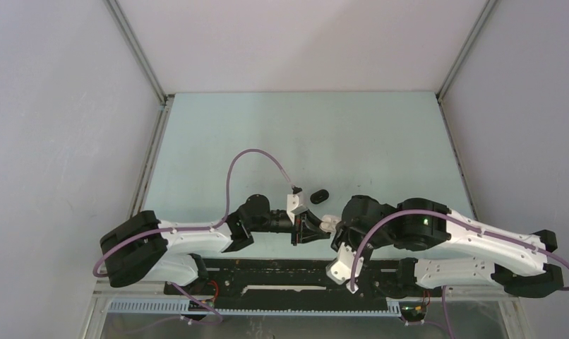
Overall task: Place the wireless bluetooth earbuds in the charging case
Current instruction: Adjust the right earbud in the right side groove of the charging case.
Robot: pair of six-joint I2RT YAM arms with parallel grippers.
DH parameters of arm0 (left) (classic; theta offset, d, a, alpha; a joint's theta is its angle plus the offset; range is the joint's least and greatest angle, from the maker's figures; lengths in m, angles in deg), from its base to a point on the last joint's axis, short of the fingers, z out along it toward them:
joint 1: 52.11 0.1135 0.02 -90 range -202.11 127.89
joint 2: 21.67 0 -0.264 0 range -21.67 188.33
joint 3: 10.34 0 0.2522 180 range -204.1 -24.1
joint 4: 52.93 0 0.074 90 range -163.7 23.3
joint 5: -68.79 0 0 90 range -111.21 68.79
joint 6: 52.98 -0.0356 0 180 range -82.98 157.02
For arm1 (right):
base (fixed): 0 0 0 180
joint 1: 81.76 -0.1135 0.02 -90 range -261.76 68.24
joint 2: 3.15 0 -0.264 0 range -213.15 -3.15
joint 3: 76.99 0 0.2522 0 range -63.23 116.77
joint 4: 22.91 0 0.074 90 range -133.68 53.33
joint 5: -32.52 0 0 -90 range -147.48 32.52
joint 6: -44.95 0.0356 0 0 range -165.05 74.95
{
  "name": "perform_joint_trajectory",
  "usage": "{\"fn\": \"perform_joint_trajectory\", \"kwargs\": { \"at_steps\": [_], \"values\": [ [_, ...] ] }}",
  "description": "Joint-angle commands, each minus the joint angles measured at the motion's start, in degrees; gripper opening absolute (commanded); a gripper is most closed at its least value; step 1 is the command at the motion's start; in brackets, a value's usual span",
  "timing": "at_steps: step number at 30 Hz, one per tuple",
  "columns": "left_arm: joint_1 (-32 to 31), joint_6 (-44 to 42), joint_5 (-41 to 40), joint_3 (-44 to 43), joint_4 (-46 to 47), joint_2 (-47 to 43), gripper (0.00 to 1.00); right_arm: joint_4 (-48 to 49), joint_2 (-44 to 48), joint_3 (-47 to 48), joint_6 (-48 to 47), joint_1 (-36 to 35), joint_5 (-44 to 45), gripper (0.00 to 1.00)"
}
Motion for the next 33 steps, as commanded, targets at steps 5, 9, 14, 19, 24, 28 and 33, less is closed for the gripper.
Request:
{"fn": "perform_joint_trajectory", "kwargs": {
  "at_steps": [5, 9, 14, 19, 24, 28, 33],
  "values": [
    [-0.1, 0.9, 4.8, -3.3, 2.7, 0.0, 0.00, 1.1, 0.0, -0.8, -1.8, 2.3, 1.0, 0.44],
    [-0.1, 1.8, 5.6, -3.3, 3.4, 0.3, 0.00, 1.8, 0.2, -1.6, -3.5, 2.8, 0.8, 0.38],
    [-0.1, 2.3, 6.1, -3.4, 3.5, 0.4, 0.00, 3.0, 1.0, -2.2, -5.0, 3.2, 0.5, 0.31],
    [-0.1, 2.5, 6.8, -3.7, 3.6, 0.9, 0.00, 3.6, 1.4, -3.0, -6.1, 3.1, 0.5, 0.28],
    [-0.1, 2.7, 6.8, -3.8, 3.6, 1.1, 0.00, 3.6, 1.7, -3.3, -6.3, 3.0, 0.4, 0.20],
    [-0.1, 2.1, 4.7, -3.6, 3.6, 1.1, 0.00, 3.2, 1.6, -3.3, -4.8, 2.8, 1.2, 0.15],
    [-0.1, 1.6, 2.3, -3.3, 3.6, 1.0, 0.00, 2.4, -0.1, -2.3, -0.6, 2.7, 1.5, 0.14]
  ]
}}
